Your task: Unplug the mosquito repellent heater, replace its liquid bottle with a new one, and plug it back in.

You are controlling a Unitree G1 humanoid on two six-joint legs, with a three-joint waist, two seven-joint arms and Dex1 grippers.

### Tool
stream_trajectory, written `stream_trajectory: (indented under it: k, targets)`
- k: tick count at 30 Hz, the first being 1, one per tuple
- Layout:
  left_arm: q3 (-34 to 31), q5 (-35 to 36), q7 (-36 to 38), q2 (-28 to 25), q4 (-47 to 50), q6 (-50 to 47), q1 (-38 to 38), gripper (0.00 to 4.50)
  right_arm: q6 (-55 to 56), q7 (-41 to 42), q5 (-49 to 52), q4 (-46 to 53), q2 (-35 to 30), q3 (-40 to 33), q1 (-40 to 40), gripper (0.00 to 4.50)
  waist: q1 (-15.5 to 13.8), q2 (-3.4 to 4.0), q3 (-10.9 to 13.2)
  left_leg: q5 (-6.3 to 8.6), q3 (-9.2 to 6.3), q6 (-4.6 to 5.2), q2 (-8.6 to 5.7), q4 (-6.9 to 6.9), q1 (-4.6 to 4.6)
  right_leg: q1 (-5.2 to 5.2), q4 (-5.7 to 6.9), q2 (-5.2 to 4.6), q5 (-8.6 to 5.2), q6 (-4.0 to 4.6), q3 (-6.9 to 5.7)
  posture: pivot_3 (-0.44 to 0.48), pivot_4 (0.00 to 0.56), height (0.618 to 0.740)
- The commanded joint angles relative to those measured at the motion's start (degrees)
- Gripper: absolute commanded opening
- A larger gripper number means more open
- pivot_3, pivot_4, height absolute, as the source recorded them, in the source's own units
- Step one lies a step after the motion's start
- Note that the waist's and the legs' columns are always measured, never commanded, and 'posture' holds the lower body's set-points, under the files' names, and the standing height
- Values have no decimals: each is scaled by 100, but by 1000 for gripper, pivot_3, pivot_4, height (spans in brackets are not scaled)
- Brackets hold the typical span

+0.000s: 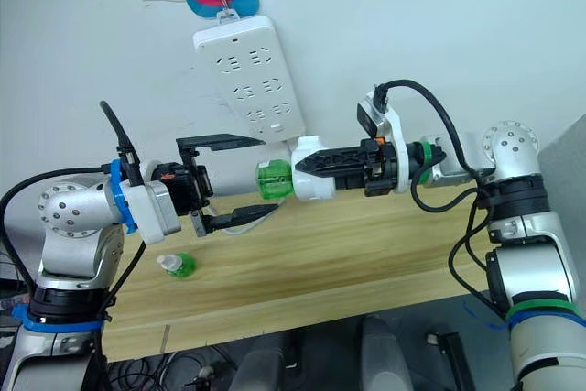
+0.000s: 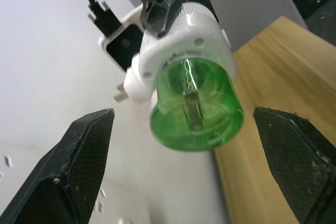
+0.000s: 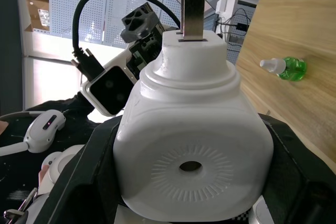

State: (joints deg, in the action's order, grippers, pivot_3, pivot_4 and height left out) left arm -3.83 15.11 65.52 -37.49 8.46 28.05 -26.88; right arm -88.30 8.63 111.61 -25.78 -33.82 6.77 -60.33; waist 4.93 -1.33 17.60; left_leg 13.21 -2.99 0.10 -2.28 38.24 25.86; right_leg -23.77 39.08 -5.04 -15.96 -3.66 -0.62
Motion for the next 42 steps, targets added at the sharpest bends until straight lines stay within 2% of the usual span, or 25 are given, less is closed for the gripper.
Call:
stream_trajectory:
  k: [1,17,33,42]
  targets:
    - [104,-150,-182,49,-29,443,-146,4468,-80,-7,139,-7,23,-227,-153,3008,0,0,0,0,1,0,0,0,0,0,1,0,0,0,1,-126,279,734]
    - [378,-267,-412,-45,-309,1099,159,4468,-216,-149,139,-299,129,-305,-264,3008,13,1,1,0,-2,1,1,-2,0,-1,0,0,0,0,1,-132,305,734]
    - [518,-361,-618,3,-775,1439,-94,4468,-239,-166,139,-305,196,-265,-230,3008,20,2,2,0,-2,1,2,-2,0,-1,-1,-2,0,0,2,-131,315,734]
    - [776,-832,-936,77,-758,1362,-347,4468,-168,-392,139,-316,295,-384,-169,3008,16,2,2,0,-3,1,2,-4,0,-1,-2,-2,0,0,2,-132,316,734]
